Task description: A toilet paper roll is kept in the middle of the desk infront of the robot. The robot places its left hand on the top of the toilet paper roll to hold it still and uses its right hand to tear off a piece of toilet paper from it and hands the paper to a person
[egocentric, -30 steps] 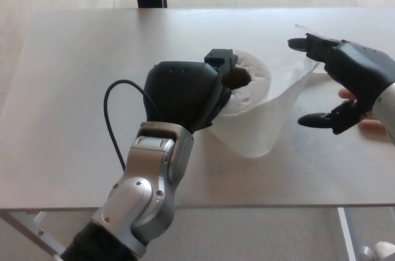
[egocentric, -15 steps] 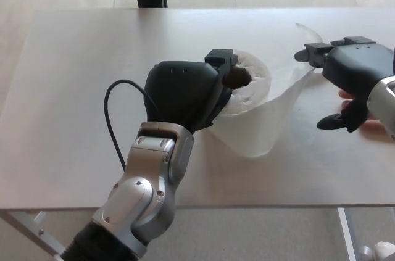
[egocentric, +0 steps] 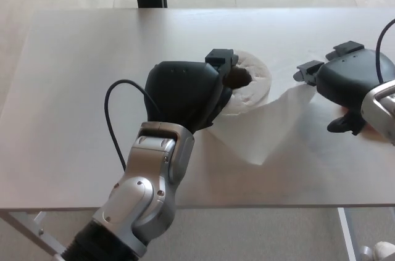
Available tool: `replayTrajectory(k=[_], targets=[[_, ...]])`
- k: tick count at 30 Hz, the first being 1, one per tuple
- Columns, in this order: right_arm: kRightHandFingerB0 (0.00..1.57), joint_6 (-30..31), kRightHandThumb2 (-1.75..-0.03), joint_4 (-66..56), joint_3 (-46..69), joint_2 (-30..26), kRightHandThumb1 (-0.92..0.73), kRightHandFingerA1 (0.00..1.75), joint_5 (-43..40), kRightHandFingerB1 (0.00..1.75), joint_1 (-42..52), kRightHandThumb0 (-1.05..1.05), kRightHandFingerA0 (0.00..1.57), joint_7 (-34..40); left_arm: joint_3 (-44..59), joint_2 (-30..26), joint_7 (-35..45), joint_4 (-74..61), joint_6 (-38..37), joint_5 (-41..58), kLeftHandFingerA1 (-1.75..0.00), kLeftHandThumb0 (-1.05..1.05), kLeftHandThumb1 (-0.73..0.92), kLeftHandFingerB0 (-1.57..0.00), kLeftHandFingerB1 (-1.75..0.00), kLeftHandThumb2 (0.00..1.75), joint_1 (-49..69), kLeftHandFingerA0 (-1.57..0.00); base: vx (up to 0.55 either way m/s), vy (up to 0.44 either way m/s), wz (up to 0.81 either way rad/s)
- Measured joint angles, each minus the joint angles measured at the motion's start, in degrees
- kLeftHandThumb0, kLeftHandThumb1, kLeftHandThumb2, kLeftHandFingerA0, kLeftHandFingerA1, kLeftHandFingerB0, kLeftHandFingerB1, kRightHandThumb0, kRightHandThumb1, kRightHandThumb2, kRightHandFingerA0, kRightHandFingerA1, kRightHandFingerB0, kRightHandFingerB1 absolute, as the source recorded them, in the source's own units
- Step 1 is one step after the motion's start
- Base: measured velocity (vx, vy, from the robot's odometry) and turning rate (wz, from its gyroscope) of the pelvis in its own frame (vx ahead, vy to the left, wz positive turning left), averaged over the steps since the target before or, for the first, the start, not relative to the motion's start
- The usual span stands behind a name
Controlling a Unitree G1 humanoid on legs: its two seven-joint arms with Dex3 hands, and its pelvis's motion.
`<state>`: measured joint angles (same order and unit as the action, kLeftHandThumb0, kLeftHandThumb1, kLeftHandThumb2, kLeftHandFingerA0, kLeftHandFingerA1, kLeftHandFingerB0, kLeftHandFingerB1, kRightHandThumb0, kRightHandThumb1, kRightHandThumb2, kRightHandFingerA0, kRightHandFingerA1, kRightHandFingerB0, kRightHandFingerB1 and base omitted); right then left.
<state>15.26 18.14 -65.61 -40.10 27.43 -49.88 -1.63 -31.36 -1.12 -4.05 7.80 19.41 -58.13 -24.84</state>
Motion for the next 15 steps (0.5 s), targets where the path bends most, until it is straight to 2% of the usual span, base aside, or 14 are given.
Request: replayTrajectory(k=[3, 4, 5, 6, 7, 8, 9, 10, 12, 13, 15], targets=[[0.22, -1.0, -0.55, 1.5, 0.0, 1.1, -0.49, 0.58, 2.3, 0.35, 0.0, -0.34, 0.23, 0.7, -0.2, 0.0, 0.0, 0.2, 0.0, -0.2, -1.04, -0.45, 0.74, -0.59, -0.54, 0.65, -0.1, -0.75, 0.0, 0.0, 0.0], [0.27, -1.1, -0.54, 1.9, 0.0, 1.3, -0.5, 0.69, 2.8, 0.36, 0.0, -0.36, 0.38, 0.9, -0.2, 0.0, 0.0, 0.2, 0.0, -0.2, -1.1, -0.45, 0.73, -0.58, -0.53, 0.64, -0.1, -0.75, 0.0, 0.0, 0.0], [0.3, -1.4, -0.56, 2.4, 0.0, 1.8, -0.52, 0.93, 3.6, 0.37, 0.0, -0.34, 0.51, 1.2, -0.2, -0.1, 0.0, 0.2, 0.0, -0.2, -1.14, -0.44, 0.73, -0.57, -0.51, 0.66, -0.2, -0.76, 0.0, 0.0, 0.0], [0.3, -1.6, -0.74, 2.9, 0.0, 2.0, -0.45, 0.99, 4.2, 0.48, 0.0, -0.41, 0.68, 1.5, -0.3, -0.1, 0.0, 0.3, 0.0, -0.2, -1.17, -0.45, 0.73, -0.56, -0.51, 0.67, -0.2, -0.78, 0.0, 0.0, 0.0], [0.38, -2.0, -0.58, 3.5, 0.2, 2.4, -0.55, 1.21, 4.9, 0.41, 0.0, -0.35, 0.78, 2.1, -0.3, -0.2, 0.0, 0.3, 0.0, -0.3, -1.21, -0.45, 0.7, -0.58, -0.52, 0.7, -0.2, -0.81, 0.0, 0.0, 0.0], [0.42, -2.4, -0.59, 4.2, 0.5, 2.8, -0.58, 1.26, 5.8, 0.42, 0.0, -0.35, 0.87, 2.9, -0.3, -0.2, 0.1, 0.4, 0.1, -0.3, -1.36, -0.44, 0.68, -0.56, -0.52, 0.71, -0.3, -0.88, 0.0, 0.0, 0.0], [0.41, -2.7, -0.6, 4.6, 0.7, 3.1, -0.58, 1.42, 6.3, 0.44, 0.0, -0.36, 0.91, 3.4, -0.3, -0.2, 0.1, 0.5, 0.1, -0.3, -1.41, -0.43, 0.65, -0.56, -0.49, 0.74, -0.3, -0.92, 0.0, 0.0, 0.0], [0.41, -3.2, -0.6, 5.2, 1.3, 3.6, -0.56, 1.53, 6.9, 0.47, 0.0, -0.36, 0.99, 4.4, -0.3, -0.2, 0.0, 0.5, 0.1, -0.3, -1.23, -0.43, 0.66, -0.56, -0.51, 0.73, -0.3, -0.86, 0.0, 0.0, 0.0], [0.41, -4.1, -0.6, 6.1, 2.6, 4.4, -0.56, 1.53, 7.7, 0.47, 0.2, -0.36, 0.99, 5.8, -0.3, -0.1, 0.0, 0.7, 0.2, -0.3, -1.23, -0.43, 0.66, -0.56, -0.51, 0.73, -0.4, -0.86, 0.0, 0.0, 0.0], [0.43, -4.9, -0.57, 6.7, 3.8, 5.1, -0.57, 1.54, 8.2, 0.46, 0.4, -0.34, 1.03, 6.8, -0.3, -0.1, 0.0, 1.0, 0.2, -0.3, -1.29, -0.43, 0.67, -0.55, -0.51, 0.73, -0.4, -0.83, 0.0, 0.0, 0.0], [0.46, -6.2, -0.62, 7.4, 5.5, 6.1, -0.55, 1.6, 8.8, 0.48, 0.9, -0.33, 1.01, 8.3, -0.4, -0.2, 0.0, 1.4, 0.2, -0.3, -1.23, -0.45, 0.68, -0.57, -0.52, 0.72, -0.4, -0.79, 0.0, 0.0, 0.0]])
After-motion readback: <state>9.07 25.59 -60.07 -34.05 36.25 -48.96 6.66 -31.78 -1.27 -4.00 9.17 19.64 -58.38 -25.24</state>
